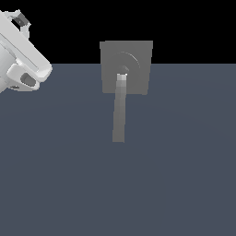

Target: Turn on the faucet by rotating a designated handle.

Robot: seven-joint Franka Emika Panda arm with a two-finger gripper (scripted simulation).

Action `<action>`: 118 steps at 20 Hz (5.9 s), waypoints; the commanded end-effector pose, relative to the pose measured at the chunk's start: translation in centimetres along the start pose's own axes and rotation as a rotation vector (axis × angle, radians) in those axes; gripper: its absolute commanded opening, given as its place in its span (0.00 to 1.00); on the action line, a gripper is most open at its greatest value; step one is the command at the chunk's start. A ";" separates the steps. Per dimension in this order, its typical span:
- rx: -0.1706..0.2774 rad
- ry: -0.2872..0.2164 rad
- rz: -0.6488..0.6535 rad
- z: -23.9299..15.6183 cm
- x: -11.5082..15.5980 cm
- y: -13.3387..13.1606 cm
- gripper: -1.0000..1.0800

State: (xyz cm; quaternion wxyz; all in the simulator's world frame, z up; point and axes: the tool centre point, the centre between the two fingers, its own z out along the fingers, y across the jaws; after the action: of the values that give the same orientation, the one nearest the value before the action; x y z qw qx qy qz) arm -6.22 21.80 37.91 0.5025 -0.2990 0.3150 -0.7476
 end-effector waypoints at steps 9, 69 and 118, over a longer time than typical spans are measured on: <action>-0.211 -0.300 -0.697 -7.5 3.1 15.8 0.00; -0.423 -0.622 -1.268 -15.8 24.3 29.6 0.00; -0.426 -0.604 -1.250 -7.1 35.5 22.1 0.00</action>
State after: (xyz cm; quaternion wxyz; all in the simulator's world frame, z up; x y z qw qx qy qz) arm -10.66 -16.71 19.65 -0.0216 -0.7153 0.0740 -0.6946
